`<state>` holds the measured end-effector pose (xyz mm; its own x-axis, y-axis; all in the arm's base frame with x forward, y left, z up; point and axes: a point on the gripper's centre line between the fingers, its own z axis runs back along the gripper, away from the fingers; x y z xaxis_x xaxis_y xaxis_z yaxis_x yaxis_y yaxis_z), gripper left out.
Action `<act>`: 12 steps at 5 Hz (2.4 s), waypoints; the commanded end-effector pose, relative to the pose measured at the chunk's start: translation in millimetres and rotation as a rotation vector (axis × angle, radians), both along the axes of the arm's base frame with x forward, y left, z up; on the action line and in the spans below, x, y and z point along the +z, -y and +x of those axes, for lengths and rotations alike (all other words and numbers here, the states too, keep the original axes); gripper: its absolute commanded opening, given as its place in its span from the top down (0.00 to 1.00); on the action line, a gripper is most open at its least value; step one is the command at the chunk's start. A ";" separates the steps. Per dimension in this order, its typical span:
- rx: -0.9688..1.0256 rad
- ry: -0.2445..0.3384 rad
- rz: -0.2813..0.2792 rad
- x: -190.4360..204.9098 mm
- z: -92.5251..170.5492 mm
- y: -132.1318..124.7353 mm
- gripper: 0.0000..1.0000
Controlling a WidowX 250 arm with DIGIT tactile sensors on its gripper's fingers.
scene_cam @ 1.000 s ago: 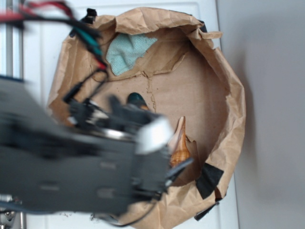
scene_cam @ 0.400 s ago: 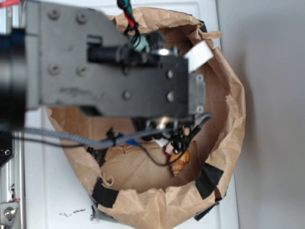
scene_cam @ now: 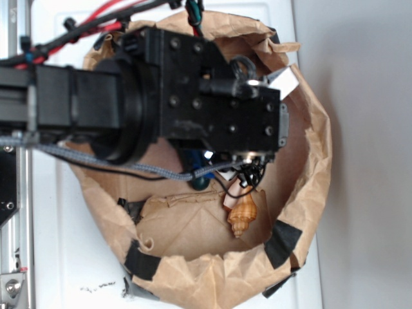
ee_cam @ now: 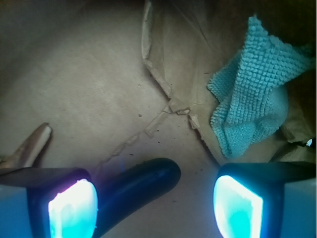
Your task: Grab the blue cloth.
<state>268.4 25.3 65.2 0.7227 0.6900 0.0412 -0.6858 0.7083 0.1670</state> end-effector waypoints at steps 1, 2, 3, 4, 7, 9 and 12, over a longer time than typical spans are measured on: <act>-0.005 0.046 0.004 10.9 4.6 -0.9 0.00; 0.032 0.080 -0.080 11.1 13.8 -4.4 0.00; 0.047 0.129 -0.119 -3.8 23.4 -8.2 0.00; 0.061 0.132 -0.144 -10.9 38.0 -12.9 0.00; 0.112 0.066 -0.267 -8.2 53.4 -45.1 0.00; 0.088 0.112 -0.253 9.4 24.5 -39.1 0.00; 0.248 0.206 -0.139 -3.1 -2.9 -57.4 0.00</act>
